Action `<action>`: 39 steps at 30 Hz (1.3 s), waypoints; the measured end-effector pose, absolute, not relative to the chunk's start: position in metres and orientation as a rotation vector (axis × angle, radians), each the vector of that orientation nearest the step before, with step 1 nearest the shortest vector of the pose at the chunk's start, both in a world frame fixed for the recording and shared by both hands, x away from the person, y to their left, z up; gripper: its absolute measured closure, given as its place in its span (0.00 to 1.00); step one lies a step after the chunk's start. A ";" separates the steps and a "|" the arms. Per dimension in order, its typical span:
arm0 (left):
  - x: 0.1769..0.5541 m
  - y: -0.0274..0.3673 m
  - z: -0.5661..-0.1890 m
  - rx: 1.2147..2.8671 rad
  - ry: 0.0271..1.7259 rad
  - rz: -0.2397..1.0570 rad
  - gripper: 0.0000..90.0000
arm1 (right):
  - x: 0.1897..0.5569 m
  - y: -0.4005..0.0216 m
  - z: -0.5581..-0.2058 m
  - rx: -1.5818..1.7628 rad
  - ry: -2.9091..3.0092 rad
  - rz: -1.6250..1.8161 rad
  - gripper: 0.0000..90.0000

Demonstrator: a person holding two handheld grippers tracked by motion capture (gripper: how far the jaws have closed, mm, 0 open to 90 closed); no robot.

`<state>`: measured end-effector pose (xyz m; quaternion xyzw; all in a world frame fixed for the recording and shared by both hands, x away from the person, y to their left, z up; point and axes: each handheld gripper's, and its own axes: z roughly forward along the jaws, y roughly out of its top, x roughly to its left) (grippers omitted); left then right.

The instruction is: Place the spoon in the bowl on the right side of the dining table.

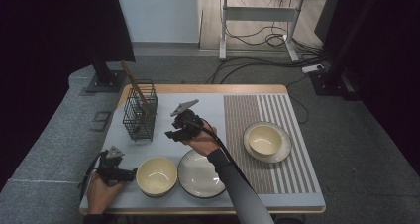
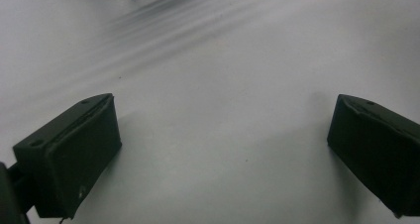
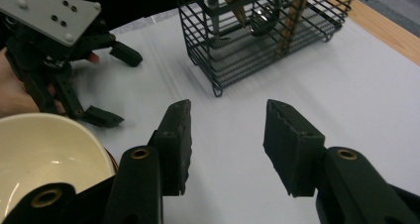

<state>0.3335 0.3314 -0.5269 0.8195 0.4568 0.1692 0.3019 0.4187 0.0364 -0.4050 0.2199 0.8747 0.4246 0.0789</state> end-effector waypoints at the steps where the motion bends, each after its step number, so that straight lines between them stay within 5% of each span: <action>1: 0.333 0.331 -0.527 2.173 1.212 0.449 0.00 | 0.419 0.039 -0.405 0.653 2.622 1.278 0.61; 23: 0.334 0.331 -0.527 2.173 1.212 0.446 0.00 | 0.425 0.080 -0.396 0.569 2.628 1.335 0.82; 39: 0.333 0.332 -0.527 2.175 1.212 0.447 0.00 | 0.425 0.097 -0.387 0.537 2.605 1.322 0.86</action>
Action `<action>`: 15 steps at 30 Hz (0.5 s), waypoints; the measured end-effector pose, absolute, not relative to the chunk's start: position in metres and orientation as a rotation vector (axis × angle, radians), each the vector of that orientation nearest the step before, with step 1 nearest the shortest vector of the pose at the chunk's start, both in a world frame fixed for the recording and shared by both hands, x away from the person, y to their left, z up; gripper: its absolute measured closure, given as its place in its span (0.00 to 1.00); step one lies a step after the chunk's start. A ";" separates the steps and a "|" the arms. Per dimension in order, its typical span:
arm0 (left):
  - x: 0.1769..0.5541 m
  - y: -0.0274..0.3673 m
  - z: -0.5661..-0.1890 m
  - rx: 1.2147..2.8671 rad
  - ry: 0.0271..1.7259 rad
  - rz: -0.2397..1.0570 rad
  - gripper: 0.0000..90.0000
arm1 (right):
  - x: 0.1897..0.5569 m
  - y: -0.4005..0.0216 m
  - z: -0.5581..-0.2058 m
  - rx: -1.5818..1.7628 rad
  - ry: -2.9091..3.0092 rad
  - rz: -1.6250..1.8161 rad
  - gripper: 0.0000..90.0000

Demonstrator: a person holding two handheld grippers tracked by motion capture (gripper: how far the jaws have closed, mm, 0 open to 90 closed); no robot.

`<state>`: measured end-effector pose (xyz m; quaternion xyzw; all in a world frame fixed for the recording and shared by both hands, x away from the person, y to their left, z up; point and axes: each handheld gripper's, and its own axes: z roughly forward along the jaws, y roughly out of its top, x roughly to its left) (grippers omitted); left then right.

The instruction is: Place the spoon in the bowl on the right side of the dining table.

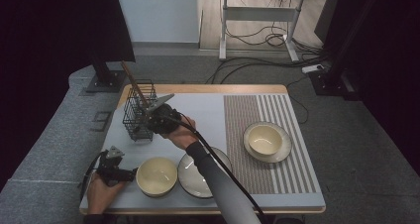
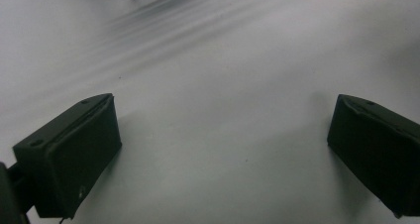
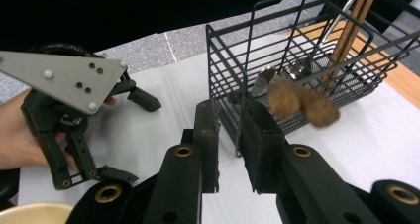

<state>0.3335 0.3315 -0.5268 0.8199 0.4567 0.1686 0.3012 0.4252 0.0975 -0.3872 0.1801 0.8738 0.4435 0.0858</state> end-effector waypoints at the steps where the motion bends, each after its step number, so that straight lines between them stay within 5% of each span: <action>1: 0.334 0.331 -0.527 2.175 1.212 0.448 0.00 | 0.426 0.098 -0.387 0.535 2.604 1.324 0.86; 15: 0.334 0.331 -0.527 2.174 1.213 0.448 0.00 | 0.439 0.104 -0.388 0.599 2.573 1.279 0.79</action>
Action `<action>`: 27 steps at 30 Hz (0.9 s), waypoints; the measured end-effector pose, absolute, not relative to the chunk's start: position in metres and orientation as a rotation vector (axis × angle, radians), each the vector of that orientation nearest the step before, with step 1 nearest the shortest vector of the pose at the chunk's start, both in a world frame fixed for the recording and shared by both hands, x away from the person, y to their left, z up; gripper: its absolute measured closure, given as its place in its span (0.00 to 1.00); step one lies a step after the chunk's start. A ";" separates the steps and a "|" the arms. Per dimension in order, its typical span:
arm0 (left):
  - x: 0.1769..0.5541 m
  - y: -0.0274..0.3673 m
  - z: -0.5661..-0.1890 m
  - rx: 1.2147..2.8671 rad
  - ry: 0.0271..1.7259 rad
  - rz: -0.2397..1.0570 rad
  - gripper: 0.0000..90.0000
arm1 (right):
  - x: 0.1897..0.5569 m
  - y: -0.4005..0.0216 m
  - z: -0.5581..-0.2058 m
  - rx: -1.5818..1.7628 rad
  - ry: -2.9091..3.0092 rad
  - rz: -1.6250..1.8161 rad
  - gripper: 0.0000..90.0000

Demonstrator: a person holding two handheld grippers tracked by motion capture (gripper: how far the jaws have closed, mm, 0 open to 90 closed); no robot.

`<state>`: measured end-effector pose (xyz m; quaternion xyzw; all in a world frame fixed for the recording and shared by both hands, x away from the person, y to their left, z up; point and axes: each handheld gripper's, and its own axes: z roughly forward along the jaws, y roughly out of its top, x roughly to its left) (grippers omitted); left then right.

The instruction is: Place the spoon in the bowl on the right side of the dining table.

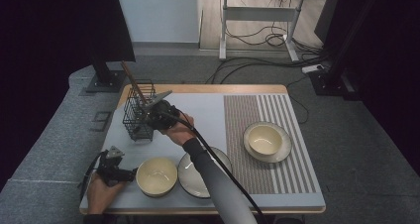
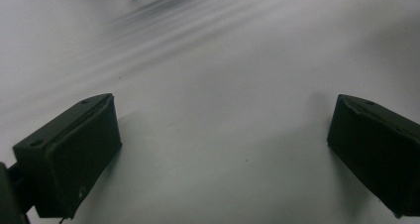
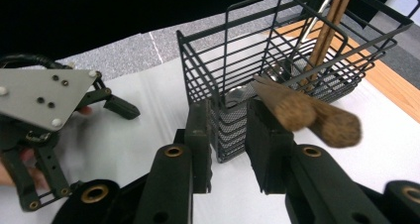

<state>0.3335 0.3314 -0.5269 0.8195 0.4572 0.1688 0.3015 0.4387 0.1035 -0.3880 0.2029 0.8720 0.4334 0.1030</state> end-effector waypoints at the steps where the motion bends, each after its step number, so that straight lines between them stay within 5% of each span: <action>1: 0.334 0.331 -0.527 2.174 1.213 0.448 0.00 | 0.440 0.104 -0.389 0.603 2.571 1.287 0.79; 16: 0.334 0.332 -0.527 2.174 1.212 0.448 0.00 | 0.447 0.113 -0.394 0.618 2.569 1.275 0.76; 27: 0.334 0.332 -0.527 2.174 1.212 0.448 0.00 | 0.447 0.117 -0.395 0.617 2.563 1.266 0.89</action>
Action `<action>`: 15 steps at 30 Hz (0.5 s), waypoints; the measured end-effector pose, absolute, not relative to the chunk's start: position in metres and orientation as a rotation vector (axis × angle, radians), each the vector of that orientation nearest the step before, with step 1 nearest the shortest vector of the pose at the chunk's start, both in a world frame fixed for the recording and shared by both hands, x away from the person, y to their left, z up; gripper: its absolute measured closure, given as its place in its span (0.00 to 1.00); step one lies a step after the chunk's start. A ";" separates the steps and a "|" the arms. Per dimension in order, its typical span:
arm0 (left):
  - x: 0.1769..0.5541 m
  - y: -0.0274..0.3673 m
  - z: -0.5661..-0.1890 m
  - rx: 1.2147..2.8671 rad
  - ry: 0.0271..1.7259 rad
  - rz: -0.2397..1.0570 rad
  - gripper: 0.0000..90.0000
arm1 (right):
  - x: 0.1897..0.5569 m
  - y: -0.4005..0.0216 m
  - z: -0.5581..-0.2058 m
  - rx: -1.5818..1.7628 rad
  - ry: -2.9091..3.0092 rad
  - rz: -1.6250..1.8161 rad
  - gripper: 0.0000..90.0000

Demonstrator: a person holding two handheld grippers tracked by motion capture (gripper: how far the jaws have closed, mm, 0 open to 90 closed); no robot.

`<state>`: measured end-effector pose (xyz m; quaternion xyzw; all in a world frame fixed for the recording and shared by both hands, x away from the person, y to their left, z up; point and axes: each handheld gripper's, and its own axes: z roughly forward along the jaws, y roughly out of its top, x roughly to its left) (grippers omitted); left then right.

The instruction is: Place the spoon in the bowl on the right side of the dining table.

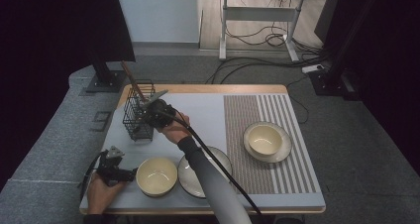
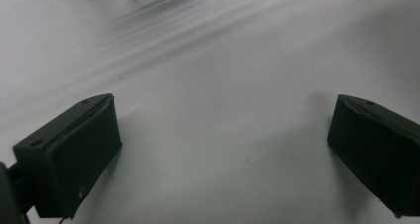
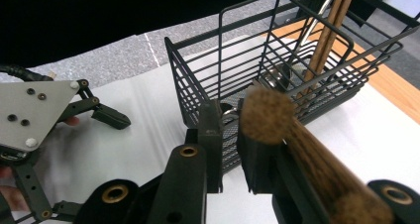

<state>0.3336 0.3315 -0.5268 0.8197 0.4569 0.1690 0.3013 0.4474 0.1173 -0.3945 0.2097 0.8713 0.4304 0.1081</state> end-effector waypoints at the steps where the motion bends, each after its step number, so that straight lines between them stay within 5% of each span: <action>1: 0.334 0.332 -0.527 2.174 1.212 0.449 0.00 | 0.447 0.117 -0.395 0.616 2.561 1.264 0.89; 15: 0.334 0.331 -0.527 2.173 1.214 0.446 0.00 | 0.443 0.112 -0.387 0.618 2.539 1.263 0.91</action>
